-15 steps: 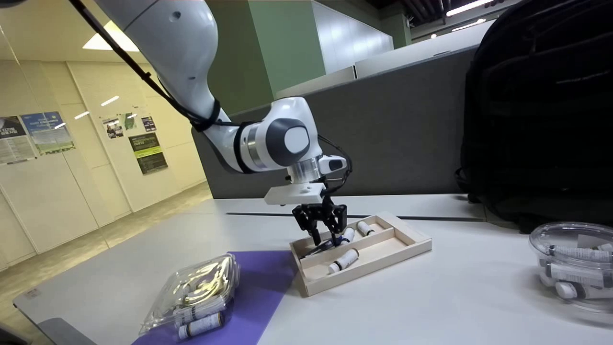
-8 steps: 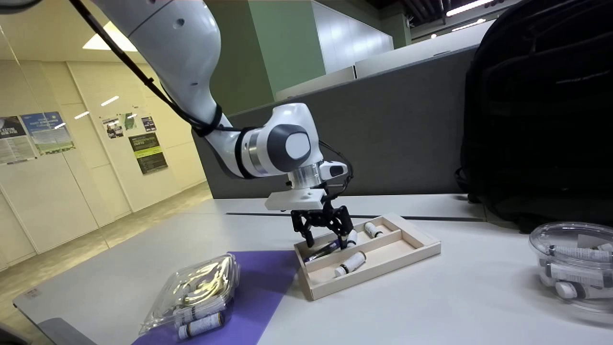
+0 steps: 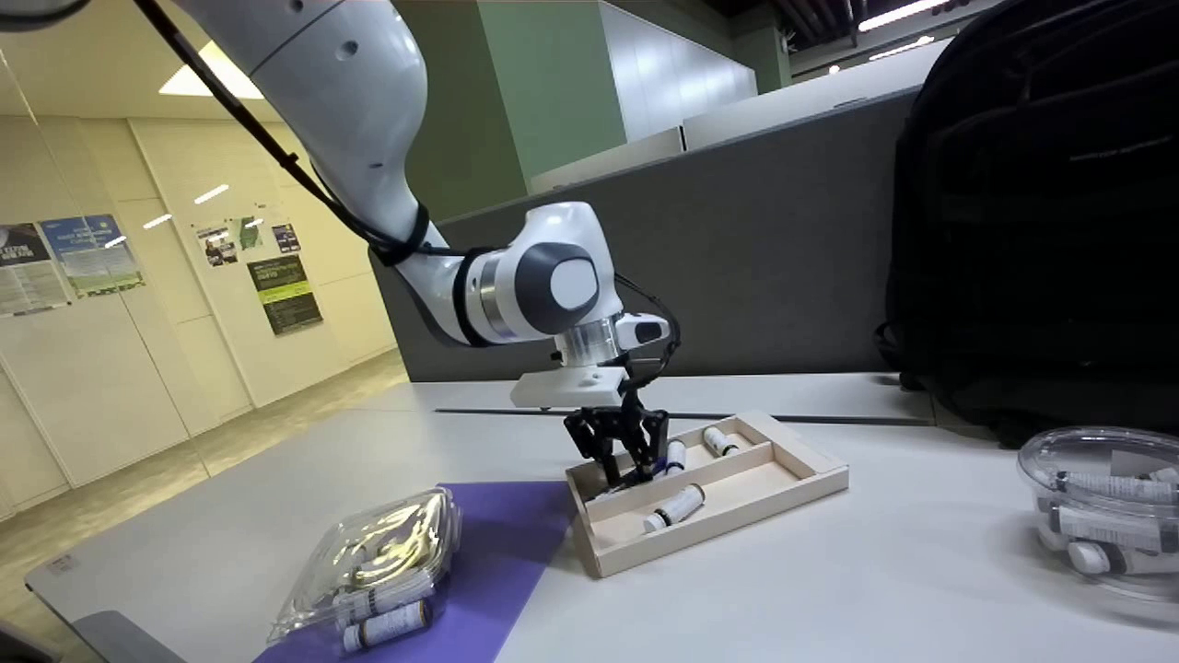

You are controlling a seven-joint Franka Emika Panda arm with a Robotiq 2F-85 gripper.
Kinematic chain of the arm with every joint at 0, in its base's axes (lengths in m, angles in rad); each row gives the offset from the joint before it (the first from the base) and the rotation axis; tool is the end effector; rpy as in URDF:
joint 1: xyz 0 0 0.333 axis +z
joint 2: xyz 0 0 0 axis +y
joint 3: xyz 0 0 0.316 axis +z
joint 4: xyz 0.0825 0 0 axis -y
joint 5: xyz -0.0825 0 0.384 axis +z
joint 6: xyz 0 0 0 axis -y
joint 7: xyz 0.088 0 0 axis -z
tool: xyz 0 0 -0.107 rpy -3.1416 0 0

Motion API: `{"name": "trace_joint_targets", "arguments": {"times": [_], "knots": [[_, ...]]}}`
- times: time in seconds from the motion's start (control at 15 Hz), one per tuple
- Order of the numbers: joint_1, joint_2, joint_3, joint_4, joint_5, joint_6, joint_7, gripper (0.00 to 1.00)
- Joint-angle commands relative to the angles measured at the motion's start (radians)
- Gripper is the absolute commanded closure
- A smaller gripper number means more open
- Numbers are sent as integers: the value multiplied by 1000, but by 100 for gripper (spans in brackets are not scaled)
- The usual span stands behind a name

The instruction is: Put the marker on the purple mat

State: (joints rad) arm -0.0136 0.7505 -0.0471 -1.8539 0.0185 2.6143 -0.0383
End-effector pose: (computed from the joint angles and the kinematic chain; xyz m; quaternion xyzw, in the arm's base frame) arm 0.6313 -0.0378 0.1145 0.9998 -0.0128 0.0049 0.0116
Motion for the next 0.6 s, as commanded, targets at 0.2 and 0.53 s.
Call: {"name": "trace_joint_targets", "arguments": {"times": [0.2, 0.53], "knots": [[-7, -56, 26, -33, -8, 11, -6, 97], [13, -170, 54, -117, -19, 29, -37, 95]]}}
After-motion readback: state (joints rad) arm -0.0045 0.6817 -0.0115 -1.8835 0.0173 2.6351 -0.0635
